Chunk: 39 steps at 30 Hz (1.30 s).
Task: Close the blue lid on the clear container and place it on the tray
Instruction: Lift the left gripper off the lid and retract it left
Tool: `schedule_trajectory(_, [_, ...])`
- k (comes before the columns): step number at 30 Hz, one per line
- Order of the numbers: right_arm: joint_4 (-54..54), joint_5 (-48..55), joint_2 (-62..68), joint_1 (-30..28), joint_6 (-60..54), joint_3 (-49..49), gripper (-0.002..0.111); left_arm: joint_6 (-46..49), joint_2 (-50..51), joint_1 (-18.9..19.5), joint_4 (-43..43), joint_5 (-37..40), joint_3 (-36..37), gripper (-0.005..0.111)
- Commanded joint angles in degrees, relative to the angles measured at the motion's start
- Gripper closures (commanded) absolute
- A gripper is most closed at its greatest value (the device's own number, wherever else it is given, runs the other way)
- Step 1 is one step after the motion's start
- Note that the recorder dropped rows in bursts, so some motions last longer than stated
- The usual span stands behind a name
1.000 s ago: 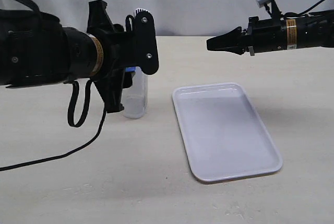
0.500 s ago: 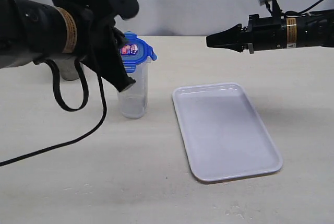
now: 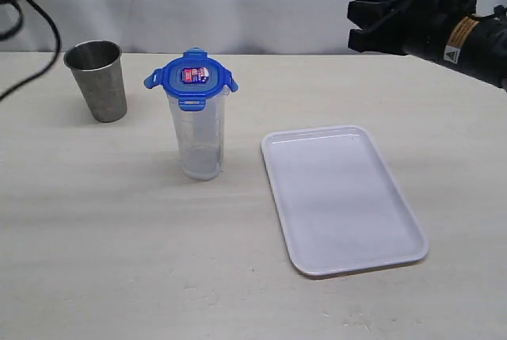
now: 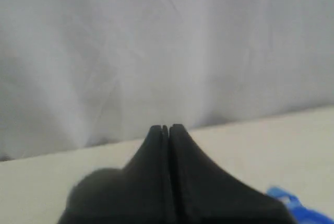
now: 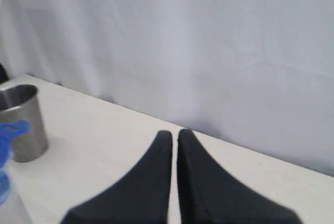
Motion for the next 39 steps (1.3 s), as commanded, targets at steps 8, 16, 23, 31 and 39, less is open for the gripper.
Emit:
schedule_trajectory(8, [10.0, 10.9, -2.5, 4.2, -7.6, 1.1, 0.104, -49.3, 20.2, 30.1, 45.6, -57.9, -11.7, 0.107])
schedule_trajectory(16, [-13.5, 15.1, -1.6, 4.2, 17.3, -2.7, 0.104, -38.3, 28.5, 22.9, 62.9, -63.3, -14.8, 0.107])
schedule_trajectory(23, [-27.7, 10.7, -1.5, 4.2, 29.0, -4.6, 0.104, -32.4, 15.7, 12.5, 62.9, 36.6, -6.9, 0.107])
schedule_trajectory(31, [-28.1, 9.4, -1.5, 4.2, 30.1, -4.9, 0.104, 43.8, 17.9, 12.4, -7.0, 46.5, -14.3, 0.107])
schedule_trajectory(39, [-31.1, 8.0, -1.5, 4.2, 32.6, -4.9, 0.104, 74.9, 19.2, 14.6, -50.3, 66.1, -24.3, 0.107])
